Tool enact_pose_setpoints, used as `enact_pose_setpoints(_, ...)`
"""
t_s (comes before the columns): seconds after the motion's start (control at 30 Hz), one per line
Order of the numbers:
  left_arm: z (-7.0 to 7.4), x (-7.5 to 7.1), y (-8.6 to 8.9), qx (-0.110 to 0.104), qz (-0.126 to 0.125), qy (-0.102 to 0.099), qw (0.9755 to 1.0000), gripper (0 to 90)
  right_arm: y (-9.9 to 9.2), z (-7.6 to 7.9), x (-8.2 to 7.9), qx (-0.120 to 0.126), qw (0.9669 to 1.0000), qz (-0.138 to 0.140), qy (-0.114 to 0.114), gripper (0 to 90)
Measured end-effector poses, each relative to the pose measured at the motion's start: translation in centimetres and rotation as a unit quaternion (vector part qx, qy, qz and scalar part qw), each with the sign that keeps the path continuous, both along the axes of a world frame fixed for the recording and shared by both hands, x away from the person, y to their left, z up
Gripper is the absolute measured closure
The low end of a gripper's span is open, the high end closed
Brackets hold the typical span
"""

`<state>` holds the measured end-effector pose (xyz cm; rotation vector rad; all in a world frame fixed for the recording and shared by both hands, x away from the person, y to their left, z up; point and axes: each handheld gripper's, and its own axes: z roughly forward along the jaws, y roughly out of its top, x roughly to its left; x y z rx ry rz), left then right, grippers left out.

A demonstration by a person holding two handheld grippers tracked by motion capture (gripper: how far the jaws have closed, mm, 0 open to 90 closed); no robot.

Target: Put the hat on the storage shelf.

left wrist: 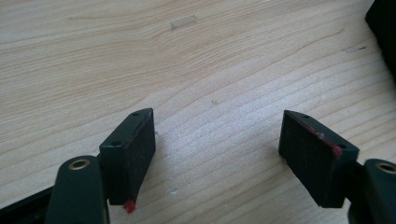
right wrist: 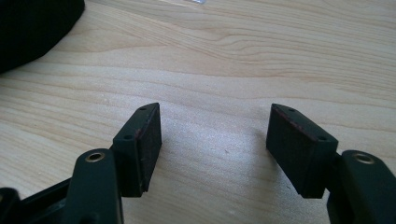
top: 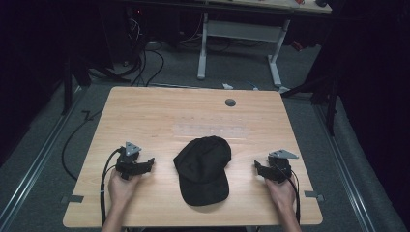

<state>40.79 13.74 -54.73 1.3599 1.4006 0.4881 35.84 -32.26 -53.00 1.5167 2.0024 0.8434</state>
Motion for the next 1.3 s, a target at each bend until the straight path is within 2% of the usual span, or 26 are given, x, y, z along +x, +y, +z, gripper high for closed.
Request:
enact_pose_setpoints(0.27, 0.0, 0.0, 0.0, 0.0, 0.0, 0.0, 1.0, 27.6, 0.0, 0.0, 0.0, 0.007, 0.9998, -0.017, -0.003, 40.7)
enact_pose_setpoints(0.3, 0.0, 0.0, 0.0, -0.001, 0.0, 0.0, 1.0, 27.7, -0.1, 0.1, -0.1, 0.011, 0.9998, -0.019, -0.002, 42.5)
enact_pose_setpoints(0.33, 0.0, 0.0, 0.0, -0.001, 0.0, 0.0, 1.0, 28.0, -0.2, 0.2, -0.2, 0.026, 0.9995, -0.021, 0.003, 42.8)
enact_pose_setpoints(0.4, 0.0, 0.0, 0.0, -0.002, 0.0, 0.0, 1.0, 28.0, -0.3, 0.3, -0.3, 0.037, 0.9991, -0.02, 0.004, 42.9)
enact_pose_setpoints(0.57, 0.0, 0.0, 0.0, -0.002, -0.001, 0.0, 1.0, 28.1, -0.2, 0.7, -0.5, 0.04, 0.9991, -0.014, 0.001, 43.3)
enact_pose_setpoints(0.67, 0.0, 0.0, 0.0, -0.002, 0.0, 0.0, 1.0, 28.1, -0.2, 1.0, -0.9, 0.052, 0.9985, -0.009, -0.012, 42.7)
enact_pose_setpoints(0.77, 0.0, 0.0, 0.0, -0.002, 0.0, 0.0, 1.0, 28.1, 0.1, 1.6, -1.4, 0.052, 0.9979, -0.001, -0.038, 37.7)
enact_pose_setpoints(0.83, 0.0, 0.0, 0.0, -0.002, 0.0, 0.0, 1.0, 28.1, 0.4, 1.8, -1.6, 0.05, 0.9977, 0.006, -0.045, 36.9)
enact_pose_setpoints(0.97, 0.0, 0.0, 0.0, -0.002, 0.0, 0.0, 1.0, 28.1, 0.8, 2.3, -1.7, 0.059, 0.9973, 0.02, -0.04, 36.5)
enact_pose_setpoints(1.07, 0.0, 0.0, 0.0, -0.002, 0.0, 0.0, 1.0, 28.1, 1.1, 2.8, -1.7, 0.068, 0.9962, 0.031, -0.045, 36.0)
enact_pose_setpoints(1.3, 0.0, 0.0, 0.0, -0.002, 0.0, 0.0, 1.0, 28.1, 1.7, 3.8, -1.5, 0.099, 0.9919, 0.066, -0.043, 29.4)
